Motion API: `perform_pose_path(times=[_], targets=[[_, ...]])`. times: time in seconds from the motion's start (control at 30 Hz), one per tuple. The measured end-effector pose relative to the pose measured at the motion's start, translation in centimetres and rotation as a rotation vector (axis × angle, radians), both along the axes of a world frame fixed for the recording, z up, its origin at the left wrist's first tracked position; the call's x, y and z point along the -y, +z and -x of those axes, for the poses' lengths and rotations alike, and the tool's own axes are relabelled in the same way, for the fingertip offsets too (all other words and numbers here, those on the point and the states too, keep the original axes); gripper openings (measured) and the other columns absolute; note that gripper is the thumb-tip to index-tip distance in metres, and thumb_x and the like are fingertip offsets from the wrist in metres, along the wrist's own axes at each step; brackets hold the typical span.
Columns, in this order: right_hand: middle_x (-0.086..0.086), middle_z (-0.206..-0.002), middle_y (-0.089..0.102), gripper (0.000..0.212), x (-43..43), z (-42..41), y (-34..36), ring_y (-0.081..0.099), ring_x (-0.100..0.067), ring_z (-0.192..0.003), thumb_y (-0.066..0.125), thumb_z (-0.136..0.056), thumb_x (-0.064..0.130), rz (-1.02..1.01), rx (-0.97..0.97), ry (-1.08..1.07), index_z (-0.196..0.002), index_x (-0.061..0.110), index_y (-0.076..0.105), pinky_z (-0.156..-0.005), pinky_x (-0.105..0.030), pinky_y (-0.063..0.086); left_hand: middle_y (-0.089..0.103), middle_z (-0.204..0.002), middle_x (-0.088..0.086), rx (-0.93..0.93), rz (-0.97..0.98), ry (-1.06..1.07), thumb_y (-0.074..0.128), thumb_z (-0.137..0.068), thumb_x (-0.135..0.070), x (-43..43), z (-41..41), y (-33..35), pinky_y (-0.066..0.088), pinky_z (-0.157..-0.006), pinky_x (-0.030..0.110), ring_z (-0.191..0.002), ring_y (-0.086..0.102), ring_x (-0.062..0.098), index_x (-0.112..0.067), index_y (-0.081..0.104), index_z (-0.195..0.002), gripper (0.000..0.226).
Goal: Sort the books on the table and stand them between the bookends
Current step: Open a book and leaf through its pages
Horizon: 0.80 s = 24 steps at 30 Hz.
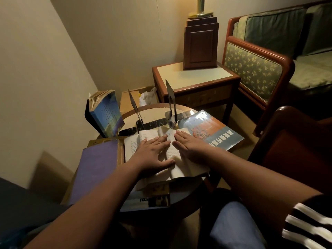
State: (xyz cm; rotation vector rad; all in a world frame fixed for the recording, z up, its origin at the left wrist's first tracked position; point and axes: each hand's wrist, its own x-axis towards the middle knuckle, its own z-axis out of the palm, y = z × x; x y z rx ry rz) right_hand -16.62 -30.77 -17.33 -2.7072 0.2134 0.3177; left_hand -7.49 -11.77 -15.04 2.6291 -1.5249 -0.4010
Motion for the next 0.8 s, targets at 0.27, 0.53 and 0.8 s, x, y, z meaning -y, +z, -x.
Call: perform_pose_path(times=[0.27, 0.53, 0.8], targets=[[0.005, -0.165, -0.008, 0.122, -2.3, 8.0, -1.2, -0.007, -0.013, -0.152, -0.029, -0.056, 0.089, 0.024, -0.011, 0.056, -0.158, 0.026, -0.003, -0.121, -0.043, -0.01, 0.004, -0.163, -0.017, -0.026, 0.008, 0.013, 0.018, -0.06, -0.091, 0.0, -0.1, 0.0, 0.001, -0.121, 0.047, -0.151, 0.008, 0.014, -0.037, 0.02, -0.154, 0.108], [0.006, -0.166, -0.005, 0.124, -3.2, 9.5, -0.8, -0.009, -0.01, -0.151, -0.031, -0.054, 0.088, 0.016, -0.005, 0.055, -0.158, 0.026, -0.001, -0.118, -0.039, -0.014, 0.003, -0.163, -0.016, -0.023, 0.016, 0.008, 0.017, -0.057, -0.094, -0.1, 0.0, -0.1, 0.001, -0.121, 0.048, -0.151, 0.007, 0.014, -0.037, 0.019, -0.154, 0.112], [0.001, -0.167, -0.002, 0.077, -0.9, 1.9, -0.7, 0.0, -0.016, -0.152, 0.008, -0.095, 0.065, -0.094, 0.012, -0.057, -0.159, 0.022, 0.004, -0.122, -0.042, 0.0, 0.002, -0.164, -0.015, -0.01, 0.015, -0.001, 0.022, -0.068, -0.088, -0.2, 0.0, -0.3, -0.001, -0.119, 0.046, -0.151, 0.007, 0.014, -0.037, 0.017, -0.155, 0.101]])
